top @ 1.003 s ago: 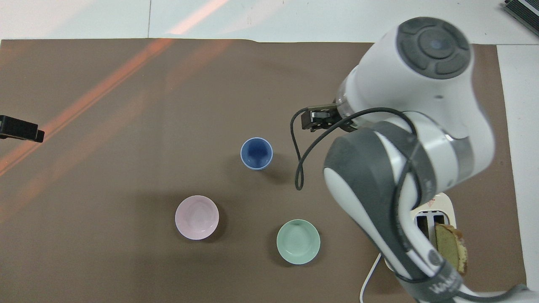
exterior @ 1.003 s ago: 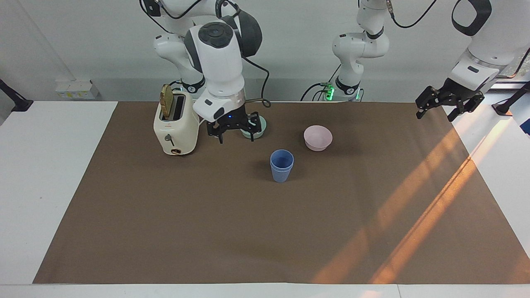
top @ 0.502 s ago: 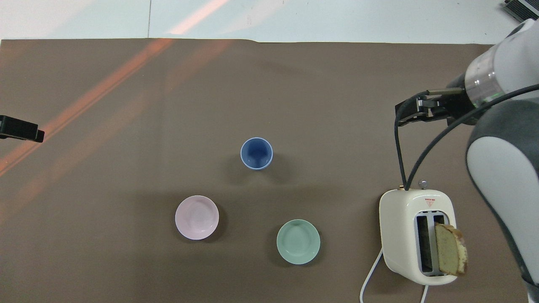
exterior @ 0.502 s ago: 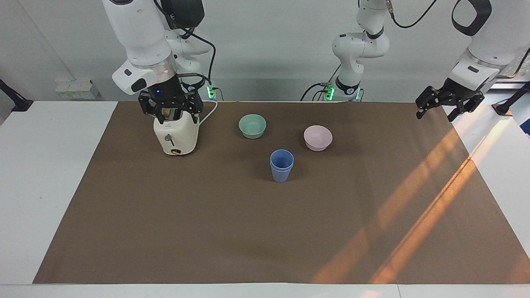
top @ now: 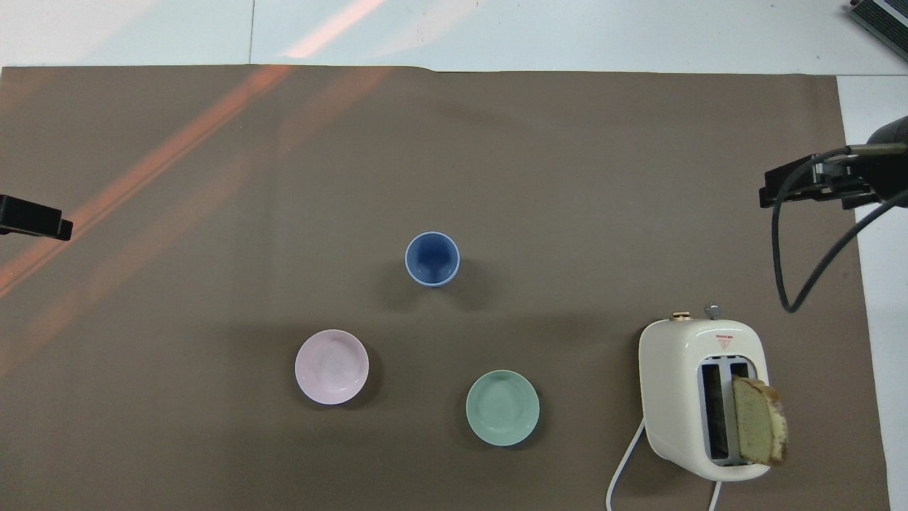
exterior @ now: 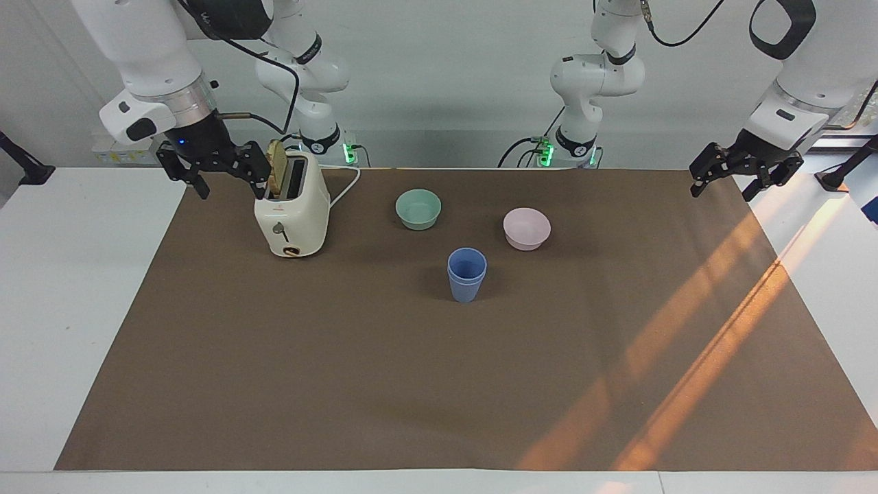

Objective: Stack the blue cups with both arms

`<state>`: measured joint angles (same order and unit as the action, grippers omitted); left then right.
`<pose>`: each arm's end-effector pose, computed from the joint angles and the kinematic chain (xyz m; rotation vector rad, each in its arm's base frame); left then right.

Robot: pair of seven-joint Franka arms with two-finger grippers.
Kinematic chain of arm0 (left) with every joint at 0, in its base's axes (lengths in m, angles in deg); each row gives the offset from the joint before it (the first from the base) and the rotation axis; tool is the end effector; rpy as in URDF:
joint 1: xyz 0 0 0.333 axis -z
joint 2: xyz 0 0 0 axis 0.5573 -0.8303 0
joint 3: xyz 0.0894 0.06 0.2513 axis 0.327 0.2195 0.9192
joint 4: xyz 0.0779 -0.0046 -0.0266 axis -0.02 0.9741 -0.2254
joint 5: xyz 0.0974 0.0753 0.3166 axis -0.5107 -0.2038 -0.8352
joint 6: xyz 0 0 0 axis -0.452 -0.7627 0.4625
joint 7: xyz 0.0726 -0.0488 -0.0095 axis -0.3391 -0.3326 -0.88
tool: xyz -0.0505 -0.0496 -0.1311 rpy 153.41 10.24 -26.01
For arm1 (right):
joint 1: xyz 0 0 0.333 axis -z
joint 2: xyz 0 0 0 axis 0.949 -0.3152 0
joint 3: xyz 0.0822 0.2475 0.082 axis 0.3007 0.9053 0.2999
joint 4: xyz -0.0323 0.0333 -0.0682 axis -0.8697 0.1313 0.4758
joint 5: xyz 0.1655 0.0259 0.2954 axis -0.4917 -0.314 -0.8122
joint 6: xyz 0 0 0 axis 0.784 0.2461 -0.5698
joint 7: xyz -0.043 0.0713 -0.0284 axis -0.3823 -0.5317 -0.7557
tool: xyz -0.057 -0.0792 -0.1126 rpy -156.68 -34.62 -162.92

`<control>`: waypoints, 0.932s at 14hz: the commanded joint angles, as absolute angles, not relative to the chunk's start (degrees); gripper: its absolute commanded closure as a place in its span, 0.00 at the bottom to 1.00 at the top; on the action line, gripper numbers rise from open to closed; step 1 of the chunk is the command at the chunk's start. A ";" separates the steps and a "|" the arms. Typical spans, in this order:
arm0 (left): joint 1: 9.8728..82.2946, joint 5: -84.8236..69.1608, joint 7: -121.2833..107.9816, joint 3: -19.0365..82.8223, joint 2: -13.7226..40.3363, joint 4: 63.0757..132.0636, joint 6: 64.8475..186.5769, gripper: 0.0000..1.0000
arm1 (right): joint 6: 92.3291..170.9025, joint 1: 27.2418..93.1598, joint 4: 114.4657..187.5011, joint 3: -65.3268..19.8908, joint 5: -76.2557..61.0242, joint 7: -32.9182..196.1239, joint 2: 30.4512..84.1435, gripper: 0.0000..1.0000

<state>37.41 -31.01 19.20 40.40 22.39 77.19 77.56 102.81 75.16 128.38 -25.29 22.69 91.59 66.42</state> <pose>0.5045 0.0114 0.5419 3.1000 -0.2297 0.0198 0.5274 0.0087 0.5489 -3.1272 0.0226 -0.0390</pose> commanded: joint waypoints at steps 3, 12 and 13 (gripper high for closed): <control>36.94 -31.56 18.99 40.19 22.84 77.14 77.77 0.00 | 106.48 76.81 135.91 -24.56 22.62 88.37 70.88 0.00; 36.33 -31.30 19.25 40.28 23.19 77.67 77.24 0.00 | 105.78 76.64 135.65 -24.38 22.62 88.55 70.88 0.00; 36.50 -31.30 19.25 40.19 23.19 77.67 77.24 0.00 | 105.78 76.37 135.65 -24.38 22.62 88.55 70.88 0.00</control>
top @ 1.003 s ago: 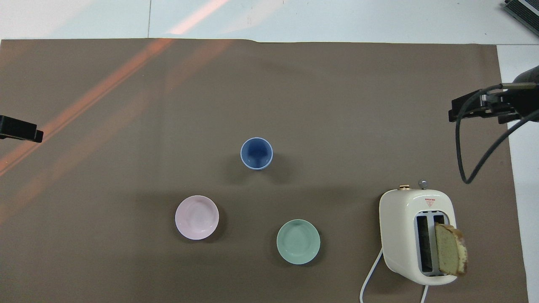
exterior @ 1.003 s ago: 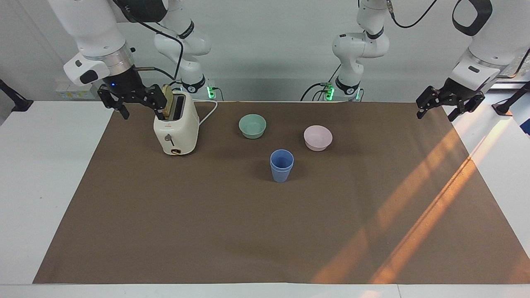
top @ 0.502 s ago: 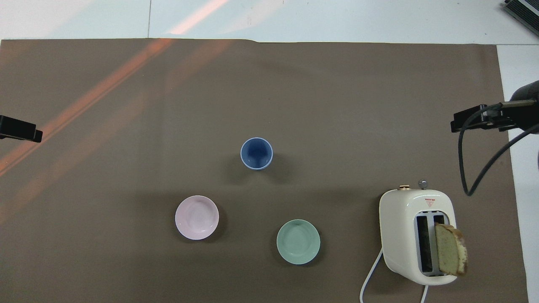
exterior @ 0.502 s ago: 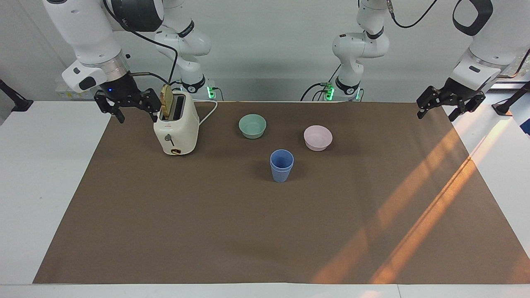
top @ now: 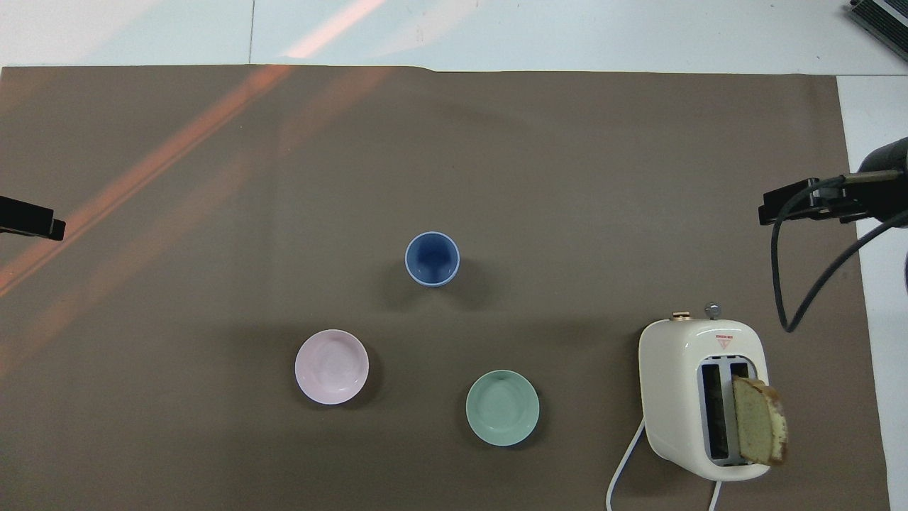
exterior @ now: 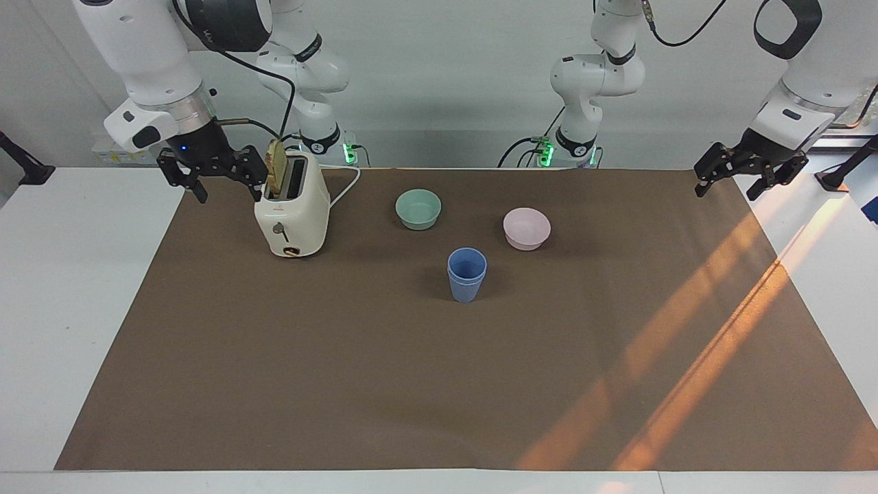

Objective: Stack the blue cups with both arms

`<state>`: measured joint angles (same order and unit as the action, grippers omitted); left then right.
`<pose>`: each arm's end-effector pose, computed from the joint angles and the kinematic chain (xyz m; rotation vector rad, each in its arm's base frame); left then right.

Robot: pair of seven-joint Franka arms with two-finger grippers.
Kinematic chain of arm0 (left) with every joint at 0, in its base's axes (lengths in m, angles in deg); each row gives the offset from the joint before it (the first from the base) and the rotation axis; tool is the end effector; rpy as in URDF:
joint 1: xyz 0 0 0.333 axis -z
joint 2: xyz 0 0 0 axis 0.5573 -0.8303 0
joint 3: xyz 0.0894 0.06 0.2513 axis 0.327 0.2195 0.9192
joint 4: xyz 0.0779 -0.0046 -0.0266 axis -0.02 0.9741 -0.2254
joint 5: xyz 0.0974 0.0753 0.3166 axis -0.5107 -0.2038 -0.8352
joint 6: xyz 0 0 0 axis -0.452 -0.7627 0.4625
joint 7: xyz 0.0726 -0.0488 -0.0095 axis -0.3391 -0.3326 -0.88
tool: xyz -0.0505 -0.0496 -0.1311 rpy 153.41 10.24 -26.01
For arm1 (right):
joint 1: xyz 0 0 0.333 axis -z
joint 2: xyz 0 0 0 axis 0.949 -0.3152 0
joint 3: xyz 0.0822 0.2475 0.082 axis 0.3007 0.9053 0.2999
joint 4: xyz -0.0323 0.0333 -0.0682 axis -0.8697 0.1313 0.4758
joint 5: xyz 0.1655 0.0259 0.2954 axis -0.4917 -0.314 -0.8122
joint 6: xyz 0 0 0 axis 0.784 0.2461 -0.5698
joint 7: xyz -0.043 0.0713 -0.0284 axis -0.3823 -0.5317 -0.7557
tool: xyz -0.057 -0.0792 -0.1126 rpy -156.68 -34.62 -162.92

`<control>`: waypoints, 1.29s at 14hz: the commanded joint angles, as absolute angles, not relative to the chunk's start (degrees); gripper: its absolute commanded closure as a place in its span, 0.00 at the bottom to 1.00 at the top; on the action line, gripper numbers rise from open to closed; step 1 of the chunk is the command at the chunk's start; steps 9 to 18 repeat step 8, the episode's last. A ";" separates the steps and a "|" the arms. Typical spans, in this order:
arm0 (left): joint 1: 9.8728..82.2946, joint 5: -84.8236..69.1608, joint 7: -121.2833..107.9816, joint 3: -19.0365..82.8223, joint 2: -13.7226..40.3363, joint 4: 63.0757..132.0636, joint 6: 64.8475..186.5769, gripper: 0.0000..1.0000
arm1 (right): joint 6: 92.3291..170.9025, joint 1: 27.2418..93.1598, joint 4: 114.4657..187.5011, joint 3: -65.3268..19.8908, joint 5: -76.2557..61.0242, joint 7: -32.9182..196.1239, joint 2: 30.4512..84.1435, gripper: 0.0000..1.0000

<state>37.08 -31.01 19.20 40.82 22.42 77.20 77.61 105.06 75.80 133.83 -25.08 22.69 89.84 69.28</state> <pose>0.5043 0.0180 0.5421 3.1017 -0.2094 0.0220 0.5175 0.0056 0.5387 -3.1316 -0.0138 -0.0300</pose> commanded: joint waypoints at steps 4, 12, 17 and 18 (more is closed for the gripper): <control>36.59 -31.30 19.25 40.19 23.19 77.67 77.33 0.00 | 105.34 75.93 135.21 -23.86 22.62 88.63 70.71 0.00; 36.77 -31.30 19.25 40.19 23.19 77.67 77.33 0.00 | 105.51 75.84 135.21 -23.85 22.62 88.63 70.71 0.00; 36.77 -31.30 19.25 40.19 23.19 77.67 77.33 0.00 | 105.51 75.84 135.21 -23.85 22.62 88.63 70.71 0.00; 36.77 -31.30 19.25 40.19 23.19 77.67 77.33 0.00 | 105.51 75.84 135.21 -23.85 22.62 88.63 70.71 0.00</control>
